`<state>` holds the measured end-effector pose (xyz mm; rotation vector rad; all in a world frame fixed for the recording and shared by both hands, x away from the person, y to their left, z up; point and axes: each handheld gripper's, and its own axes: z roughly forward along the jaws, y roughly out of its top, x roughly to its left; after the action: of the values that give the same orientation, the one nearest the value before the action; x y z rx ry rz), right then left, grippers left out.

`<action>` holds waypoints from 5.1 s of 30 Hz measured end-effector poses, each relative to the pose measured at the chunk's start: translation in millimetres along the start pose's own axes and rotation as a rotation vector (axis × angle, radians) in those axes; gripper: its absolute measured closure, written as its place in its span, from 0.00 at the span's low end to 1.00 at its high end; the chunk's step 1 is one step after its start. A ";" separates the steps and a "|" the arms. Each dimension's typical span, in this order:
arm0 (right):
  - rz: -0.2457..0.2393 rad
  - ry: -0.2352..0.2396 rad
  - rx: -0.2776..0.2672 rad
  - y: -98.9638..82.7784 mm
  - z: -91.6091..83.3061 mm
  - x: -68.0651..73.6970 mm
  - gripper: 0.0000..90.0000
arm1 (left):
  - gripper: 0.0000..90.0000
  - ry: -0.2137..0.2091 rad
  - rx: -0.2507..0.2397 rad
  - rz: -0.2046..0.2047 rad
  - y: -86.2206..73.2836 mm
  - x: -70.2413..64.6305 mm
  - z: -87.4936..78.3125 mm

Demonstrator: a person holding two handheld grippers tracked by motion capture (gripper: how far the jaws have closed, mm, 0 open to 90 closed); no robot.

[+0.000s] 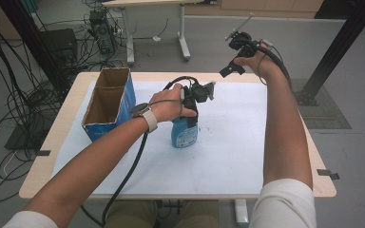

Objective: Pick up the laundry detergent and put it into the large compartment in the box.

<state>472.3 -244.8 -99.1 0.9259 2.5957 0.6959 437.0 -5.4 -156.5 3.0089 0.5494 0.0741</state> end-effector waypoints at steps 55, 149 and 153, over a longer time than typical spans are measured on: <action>0.001 -0.008 -0.007 -1.8 -4.7 2.3 0.12 | 0.42 0.005 -0.006 -0.007 -1.7 -1.7 0.1; -0.032 -0.026 -0.051 -16.9 -30.2 23.6 0.13 | 0.42 0.013 -0.030 -0.567 -94.2 8.7 -201.2; -0.035 -0.024 -0.060 -17.0 -31.7 22.3 0.13 | 0.42 0.016 -0.028 -0.583 -94.0 8.5 -208.6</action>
<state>433.6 -252.6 -84.2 0.8628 2.5491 0.7448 398.9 100.3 43.0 2.6931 1.3766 0.0652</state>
